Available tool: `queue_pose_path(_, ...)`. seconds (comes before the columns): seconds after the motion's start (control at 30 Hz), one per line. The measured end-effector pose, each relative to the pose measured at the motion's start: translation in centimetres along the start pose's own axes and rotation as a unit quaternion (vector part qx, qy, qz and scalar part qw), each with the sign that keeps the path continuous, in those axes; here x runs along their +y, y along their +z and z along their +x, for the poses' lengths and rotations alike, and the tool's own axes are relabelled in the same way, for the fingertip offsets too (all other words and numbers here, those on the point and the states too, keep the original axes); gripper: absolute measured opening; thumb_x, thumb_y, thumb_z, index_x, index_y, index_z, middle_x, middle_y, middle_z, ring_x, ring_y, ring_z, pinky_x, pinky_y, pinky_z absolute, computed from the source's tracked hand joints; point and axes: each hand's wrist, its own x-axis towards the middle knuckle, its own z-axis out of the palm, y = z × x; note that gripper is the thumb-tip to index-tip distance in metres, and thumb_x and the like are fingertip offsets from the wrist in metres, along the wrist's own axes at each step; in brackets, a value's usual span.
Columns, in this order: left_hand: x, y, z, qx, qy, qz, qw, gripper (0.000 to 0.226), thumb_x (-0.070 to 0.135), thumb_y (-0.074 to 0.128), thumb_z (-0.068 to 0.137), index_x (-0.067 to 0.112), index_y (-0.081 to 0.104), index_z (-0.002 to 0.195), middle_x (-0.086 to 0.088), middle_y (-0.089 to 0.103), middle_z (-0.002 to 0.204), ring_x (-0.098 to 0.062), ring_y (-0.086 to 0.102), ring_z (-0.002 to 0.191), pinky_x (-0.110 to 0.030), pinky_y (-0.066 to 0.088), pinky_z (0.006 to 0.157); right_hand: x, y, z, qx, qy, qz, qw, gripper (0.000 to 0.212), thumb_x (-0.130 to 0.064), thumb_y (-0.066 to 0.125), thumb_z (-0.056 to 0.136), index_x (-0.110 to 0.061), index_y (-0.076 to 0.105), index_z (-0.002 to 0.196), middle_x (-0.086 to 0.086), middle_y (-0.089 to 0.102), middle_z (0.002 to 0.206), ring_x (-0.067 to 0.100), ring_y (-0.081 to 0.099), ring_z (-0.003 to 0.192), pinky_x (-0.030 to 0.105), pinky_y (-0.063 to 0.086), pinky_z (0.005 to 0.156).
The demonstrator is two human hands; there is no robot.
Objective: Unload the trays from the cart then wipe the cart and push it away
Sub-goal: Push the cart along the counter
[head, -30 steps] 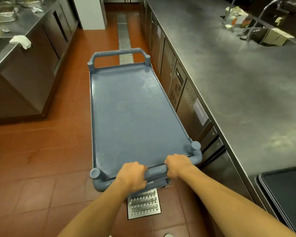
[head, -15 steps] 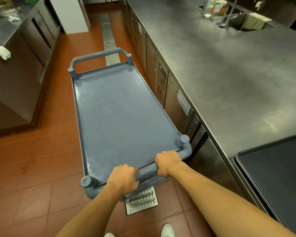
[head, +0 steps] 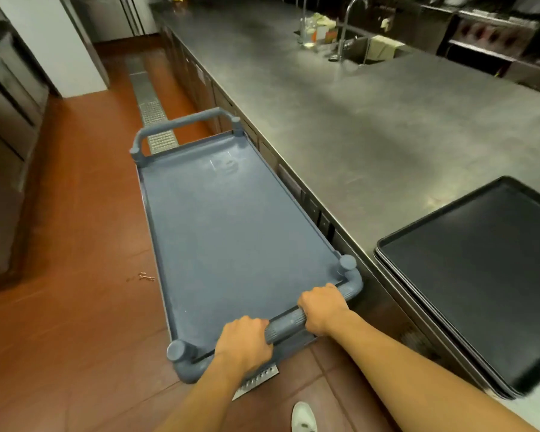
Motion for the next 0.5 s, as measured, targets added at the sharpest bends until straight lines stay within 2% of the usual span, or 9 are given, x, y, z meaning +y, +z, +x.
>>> queue_pose_path(0.1,1.7,0.5,-0.3,0.011,0.016,0.004,1.0,0.031,0.038,0.053,0.086,0.026,0.065,0.112,-0.007,0.072,0.106,-0.033,0.069,0.098,-0.039,0.054,0.081,1.2,0.8,-1.8,-0.01,0.014,-0.002,1.0,0.014,-0.019,0.063,0.083,-0.028,0.053,0.088,0.006,0.067,0.095,0.029,0.066,0.103,0.04,0.038,0.094)
queue_pose_path(0.17,2.9,0.7,-0.6,0.015,0.017,0.002,1.0,0.03,0.038,0.053,0.087,0.026,0.065,0.113,-0.007,0.071,0.106,-0.034,0.068,0.098,-0.039,0.054,0.081,2.1,1.6,-2.7,-0.003,0.02,-0.005,1.0,0.014,-0.02,0.066,0.083,-0.028,0.059,0.092,0.004,0.071,0.103,0.029,0.064,0.104,0.041,0.037,0.094)
queue_pose_path(0.27,4.1,0.7,-0.5,0.021,0.016,0.007,1.0,0.03,0.038,0.053,0.088,0.026,0.064,0.113,-0.007,0.071,0.106,-0.033,0.068,0.098,-0.039,0.054,0.082,3.1,2.3,-3.2,0.006,0.031,-0.004,0.999,0.02,-0.017,0.068,0.083,-0.025,0.067,0.101,0.004,0.071,0.104,0.03,0.062,0.105,0.042,0.035,0.098)
queue_pose_path(0.43,5.3,0.3,0.3,0.022,-0.007,0.014,1.0,0.03,0.039,0.053,0.088,0.028,0.065,0.113,-0.006,0.072,0.105,-0.032,0.069,0.098,-0.039,0.054,0.082,4.5,2.5,-2.8,0.038,0.028,0.003,0.999,0.019,-0.01,0.061,0.087,-0.029,0.058,0.091,0.003,0.068,0.097,0.03,0.061,0.104,0.042,0.033,0.095)
queue_pose_path(0.5,5.3,0.2,0.5,0.021,-0.016,0.012,1.0,0.03,0.039,0.053,0.087,0.029,0.065,0.113,-0.006,0.072,0.105,-0.032,0.069,0.098,-0.039,0.053,0.082,4.8,2.5,-2.3,0.051,0.024,0.002,0.998,0.017,-0.011,0.061,0.088,-0.027,0.063,0.094,0.003,0.07,0.101,0.03,0.06,0.102,0.043,0.032,0.094)
